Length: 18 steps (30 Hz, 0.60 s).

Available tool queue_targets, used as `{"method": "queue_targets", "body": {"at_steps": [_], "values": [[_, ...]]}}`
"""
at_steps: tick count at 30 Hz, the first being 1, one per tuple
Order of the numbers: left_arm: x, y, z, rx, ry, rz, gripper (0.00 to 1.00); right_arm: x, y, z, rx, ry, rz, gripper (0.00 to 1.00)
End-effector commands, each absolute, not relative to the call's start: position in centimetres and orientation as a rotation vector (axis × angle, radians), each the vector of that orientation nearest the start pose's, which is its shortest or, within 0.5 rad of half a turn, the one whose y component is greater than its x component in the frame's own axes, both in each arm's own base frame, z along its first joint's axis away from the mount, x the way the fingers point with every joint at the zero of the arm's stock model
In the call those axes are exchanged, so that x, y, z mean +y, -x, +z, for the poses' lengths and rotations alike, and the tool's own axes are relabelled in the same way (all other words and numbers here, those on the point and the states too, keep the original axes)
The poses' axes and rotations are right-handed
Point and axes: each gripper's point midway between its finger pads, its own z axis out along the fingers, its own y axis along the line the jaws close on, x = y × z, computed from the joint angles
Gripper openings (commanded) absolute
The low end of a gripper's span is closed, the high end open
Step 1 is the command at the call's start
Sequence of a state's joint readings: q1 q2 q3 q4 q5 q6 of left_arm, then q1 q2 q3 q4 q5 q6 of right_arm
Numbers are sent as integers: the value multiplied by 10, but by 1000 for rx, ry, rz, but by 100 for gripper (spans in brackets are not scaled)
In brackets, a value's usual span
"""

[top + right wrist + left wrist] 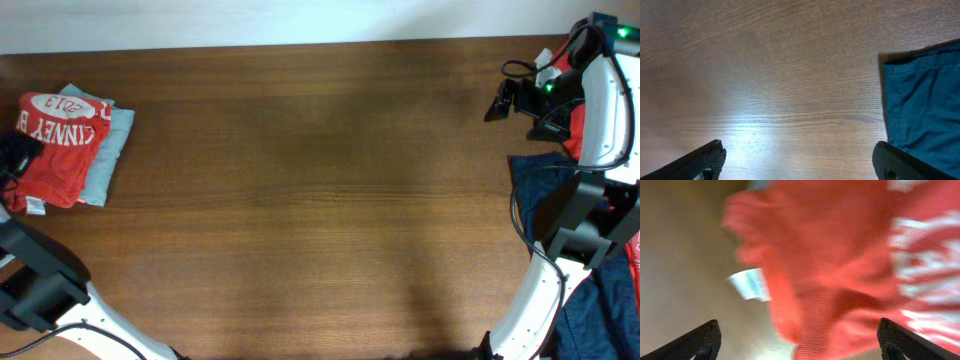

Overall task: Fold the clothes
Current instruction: 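Release the shirt and press it flat with the left gripper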

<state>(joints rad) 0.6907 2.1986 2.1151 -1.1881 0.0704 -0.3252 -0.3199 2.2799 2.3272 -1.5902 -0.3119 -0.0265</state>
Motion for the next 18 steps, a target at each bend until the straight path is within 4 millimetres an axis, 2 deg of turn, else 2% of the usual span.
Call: {"method": "queue_targets", "body": {"at_steps": [1,3,5,6,10,14,18], "values": [[264,-437,167,2530,738,-330,99,-88,-436,164,2960,-407,432,99],[249,-452,178,2507,547,-372,99,-88,-436,164,2960,-407,431,98],[244,-463,181,2498,447,-338,99,-88,-436,164,2960,-408,431,99],[239,-472,183,2492,329,-297,99,-88,-436,164,2960,-408,432,99],[232,-496,182,2489,78,-114,99,-88,-436,164,2958,-407,431,99],[209,-520,176,2469,-182,-24,93,-88,-438,164,2953,-405,428,99],[188,-537,151,2486,-271,-29,91,-88,-438,164,2951,-404,428,99]]}}
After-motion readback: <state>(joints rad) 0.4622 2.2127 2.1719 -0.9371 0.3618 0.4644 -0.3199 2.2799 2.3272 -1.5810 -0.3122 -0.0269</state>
